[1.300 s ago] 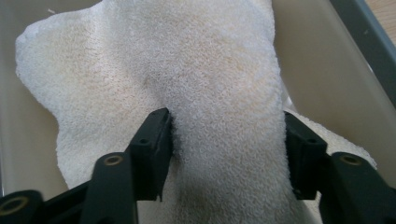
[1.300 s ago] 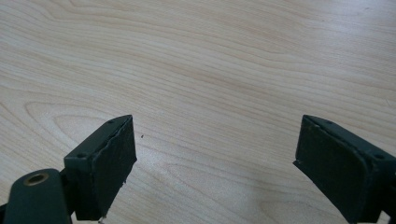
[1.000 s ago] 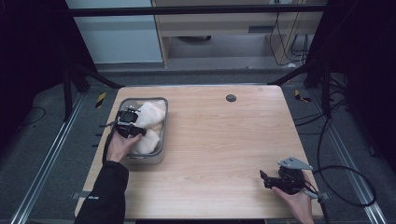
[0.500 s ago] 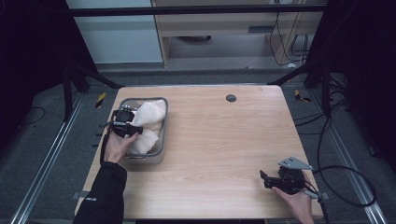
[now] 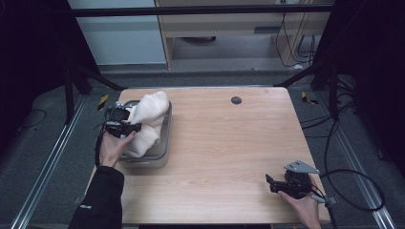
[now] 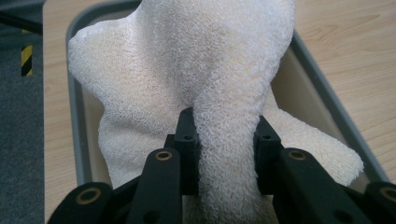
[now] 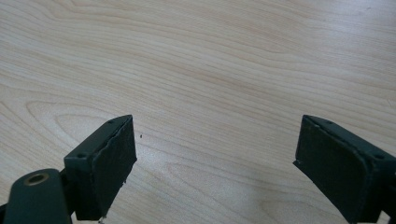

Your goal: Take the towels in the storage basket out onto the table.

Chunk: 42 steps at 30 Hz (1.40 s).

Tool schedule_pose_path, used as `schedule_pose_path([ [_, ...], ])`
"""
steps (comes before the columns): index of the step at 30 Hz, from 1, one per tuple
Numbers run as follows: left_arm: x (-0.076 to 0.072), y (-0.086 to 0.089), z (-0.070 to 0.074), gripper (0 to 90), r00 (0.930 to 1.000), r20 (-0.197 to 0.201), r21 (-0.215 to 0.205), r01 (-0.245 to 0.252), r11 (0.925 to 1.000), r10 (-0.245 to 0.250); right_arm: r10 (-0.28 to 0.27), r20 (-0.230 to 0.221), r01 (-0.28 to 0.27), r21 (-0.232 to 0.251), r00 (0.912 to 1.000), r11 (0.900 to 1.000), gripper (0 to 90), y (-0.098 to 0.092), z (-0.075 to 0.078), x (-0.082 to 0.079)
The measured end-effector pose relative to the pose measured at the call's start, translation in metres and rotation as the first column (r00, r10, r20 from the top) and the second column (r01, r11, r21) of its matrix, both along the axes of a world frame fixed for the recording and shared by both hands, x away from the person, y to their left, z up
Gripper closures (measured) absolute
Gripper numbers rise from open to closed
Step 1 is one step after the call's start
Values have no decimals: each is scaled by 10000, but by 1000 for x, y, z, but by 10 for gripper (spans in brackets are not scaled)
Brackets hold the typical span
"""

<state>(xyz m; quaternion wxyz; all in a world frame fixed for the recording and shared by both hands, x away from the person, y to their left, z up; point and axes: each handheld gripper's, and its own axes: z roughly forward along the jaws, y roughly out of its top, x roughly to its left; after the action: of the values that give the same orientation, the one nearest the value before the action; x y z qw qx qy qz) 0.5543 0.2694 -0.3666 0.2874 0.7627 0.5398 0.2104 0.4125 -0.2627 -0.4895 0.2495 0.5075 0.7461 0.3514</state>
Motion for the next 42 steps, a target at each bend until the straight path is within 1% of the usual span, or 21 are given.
schedule_pose_path([
  [4, -5, -1, 14, 699, 9993, 360, -58, 88, 9999, -86, 13, -2, -13, -11, 10000, 10000, 121, 0, 0, 0],
  [8, -9, -2, 26, 700, 9981, 587, -115, 192, 9997, -185, 18, -9, -18, -17, 10000, 10000, 121, 0, 0, 0],
  [12, -12, -4, 36, 701, 9968, 741, -101, 322, 9994, -314, 17, 6, -17, -14, 10000, 10000, 122, 0, 0, 0],
  [14, -14, -5, 41, 701, 9960, 803, -165, 419, 9990, -404, 14, -4, -14, -9, 10000, 10000, 121, 0, 0, 0],
  [20, -21, -9, 52, 701, 9925, 1045, -345, 677, 9971, -638, 23, -1, -23, -8, 10000, 10000, 122, 0, 0, 0],
  [27, -30, -15, 66, 701, 9872, 1315, -338, 959, 9948, -907, 39, -29, -39, -17, 10000, 10000, 121, 0, 0, 0],
  [29, -33, -16, 70, 701, 9856, 1368, -413, 1063, 9935, -998, 54, -23, -54, -18, 10000, 10000, 121, 0, 0, 0],
  [37, -43, -22, 84, 701, 9785, 1605, -296, 1360, 9903, -1296, 53, -2, -53, -30, 10000, 10000, 121, 0, 0, 0],
  [42, -49, -26, 90, 701, 9749, 1646, -247, 1563, 9874, -1502, 45, 1, -45, -30, 10000, 10000, 123, 0, 0, 0],
])
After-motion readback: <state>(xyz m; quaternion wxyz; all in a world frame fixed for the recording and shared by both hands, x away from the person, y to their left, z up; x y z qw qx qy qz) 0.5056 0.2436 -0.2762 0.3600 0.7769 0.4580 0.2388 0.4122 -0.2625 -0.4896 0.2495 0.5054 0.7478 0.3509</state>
